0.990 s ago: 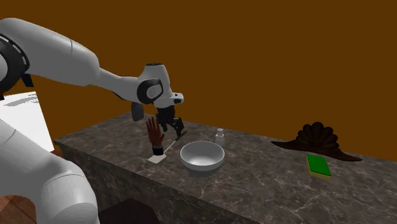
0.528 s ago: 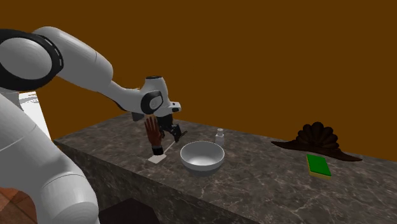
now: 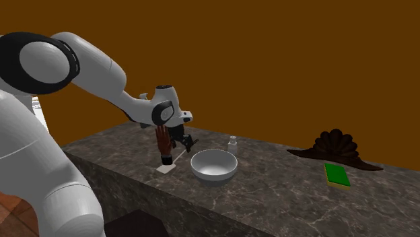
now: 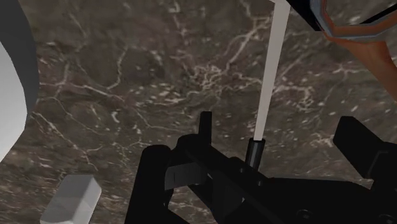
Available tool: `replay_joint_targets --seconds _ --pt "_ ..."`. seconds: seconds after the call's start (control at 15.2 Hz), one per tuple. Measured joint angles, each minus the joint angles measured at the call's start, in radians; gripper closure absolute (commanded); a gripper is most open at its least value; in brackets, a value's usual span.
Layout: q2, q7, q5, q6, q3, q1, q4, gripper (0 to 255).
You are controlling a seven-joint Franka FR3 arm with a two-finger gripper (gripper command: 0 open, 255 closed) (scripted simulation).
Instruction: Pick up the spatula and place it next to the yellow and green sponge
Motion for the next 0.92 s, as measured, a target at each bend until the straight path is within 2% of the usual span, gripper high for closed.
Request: replay_joint_targets --seconds 0.2,0.26,0.86,0.92 --pt "0.006 0.002 -0.003 0.002 0.001 -0.001 0.005 0" --pt "0.004 0.001 -0.002 -0.001 0.001 -0.001 0.005 255" --pt "-0.008 -0.005 0.004 -0.008 -0.003 0.002 -0.005 255" --pt "-0.010 -0.005 0.004 -0.007 -0.004 0.002 -0.003 0"
